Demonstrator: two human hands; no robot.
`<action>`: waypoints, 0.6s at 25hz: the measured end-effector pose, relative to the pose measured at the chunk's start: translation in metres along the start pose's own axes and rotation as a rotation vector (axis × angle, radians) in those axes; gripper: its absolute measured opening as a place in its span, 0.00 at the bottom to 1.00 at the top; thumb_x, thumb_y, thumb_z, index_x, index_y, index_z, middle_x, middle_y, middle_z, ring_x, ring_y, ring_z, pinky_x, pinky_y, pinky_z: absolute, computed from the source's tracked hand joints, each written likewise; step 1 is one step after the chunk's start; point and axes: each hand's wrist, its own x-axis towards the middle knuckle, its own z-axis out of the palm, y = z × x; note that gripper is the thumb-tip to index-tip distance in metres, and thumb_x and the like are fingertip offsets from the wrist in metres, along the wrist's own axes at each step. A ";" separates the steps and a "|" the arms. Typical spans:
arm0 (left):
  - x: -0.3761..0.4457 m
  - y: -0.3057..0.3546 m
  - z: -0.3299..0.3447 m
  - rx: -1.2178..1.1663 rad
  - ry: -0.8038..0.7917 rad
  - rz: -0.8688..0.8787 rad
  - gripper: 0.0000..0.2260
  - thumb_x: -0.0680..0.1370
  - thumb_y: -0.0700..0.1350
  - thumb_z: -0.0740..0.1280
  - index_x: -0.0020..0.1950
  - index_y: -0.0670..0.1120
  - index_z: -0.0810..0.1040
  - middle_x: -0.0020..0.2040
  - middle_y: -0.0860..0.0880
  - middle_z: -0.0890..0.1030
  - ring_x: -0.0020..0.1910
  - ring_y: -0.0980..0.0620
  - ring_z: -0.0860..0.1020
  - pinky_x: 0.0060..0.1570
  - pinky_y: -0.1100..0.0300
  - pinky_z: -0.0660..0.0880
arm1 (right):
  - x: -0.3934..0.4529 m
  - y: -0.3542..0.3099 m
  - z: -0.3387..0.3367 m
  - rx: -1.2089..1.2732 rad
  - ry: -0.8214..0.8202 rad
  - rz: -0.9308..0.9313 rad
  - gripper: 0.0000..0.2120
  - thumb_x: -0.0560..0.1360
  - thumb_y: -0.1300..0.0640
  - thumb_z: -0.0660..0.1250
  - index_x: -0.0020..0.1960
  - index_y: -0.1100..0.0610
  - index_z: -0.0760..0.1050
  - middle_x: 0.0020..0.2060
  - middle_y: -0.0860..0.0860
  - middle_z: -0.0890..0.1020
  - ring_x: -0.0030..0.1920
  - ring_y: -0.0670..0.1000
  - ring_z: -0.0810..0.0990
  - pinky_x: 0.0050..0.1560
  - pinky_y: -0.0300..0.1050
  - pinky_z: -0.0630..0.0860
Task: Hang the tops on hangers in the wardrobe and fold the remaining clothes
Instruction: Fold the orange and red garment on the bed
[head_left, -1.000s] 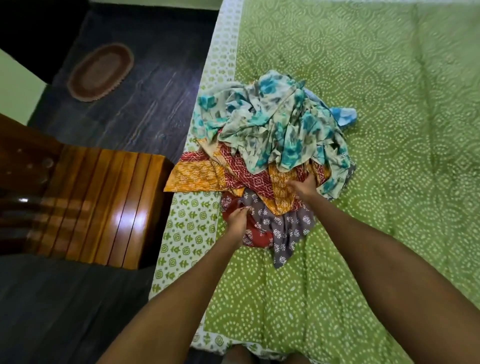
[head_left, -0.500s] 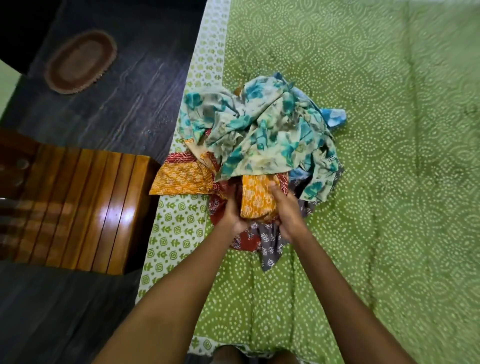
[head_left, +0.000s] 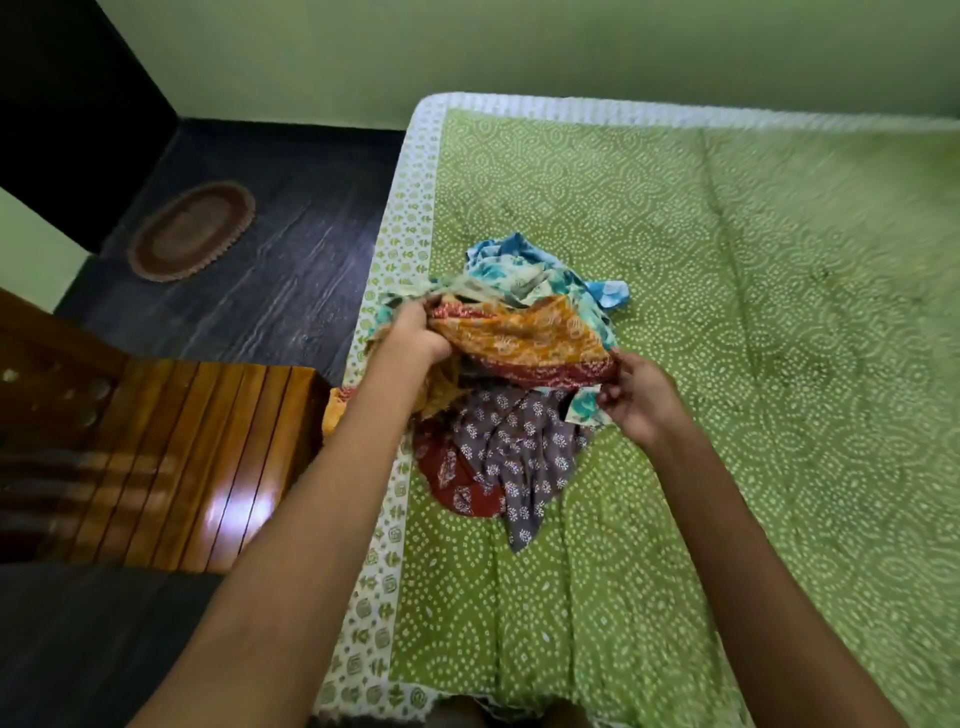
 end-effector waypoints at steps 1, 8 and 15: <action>-0.026 0.014 0.013 -0.054 -0.030 0.072 0.08 0.78 0.41 0.61 0.54 0.42 0.77 0.51 0.42 0.80 0.46 0.44 0.78 0.44 0.50 0.78 | -0.010 -0.005 0.004 -0.047 -0.003 -0.028 0.08 0.80 0.59 0.56 0.46 0.58 0.73 0.31 0.48 0.72 0.21 0.41 0.64 0.22 0.33 0.64; -0.154 0.025 0.048 0.216 -0.361 0.433 0.17 0.78 0.53 0.62 0.57 0.41 0.77 0.58 0.42 0.79 0.51 0.46 0.80 0.55 0.52 0.75 | -0.088 -0.030 0.018 -1.176 -0.239 -0.264 0.09 0.77 0.64 0.61 0.57 0.61 0.72 0.47 0.59 0.80 0.37 0.52 0.78 0.32 0.41 0.76; -0.199 -0.001 0.066 0.337 -0.445 0.509 0.23 0.78 0.57 0.60 0.64 0.42 0.74 0.57 0.46 0.80 0.54 0.49 0.79 0.56 0.53 0.74 | -0.130 -0.055 0.040 -1.562 0.399 -0.820 0.22 0.74 0.50 0.66 0.66 0.53 0.69 0.72 0.60 0.55 0.70 0.62 0.59 0.68 0.60 0.58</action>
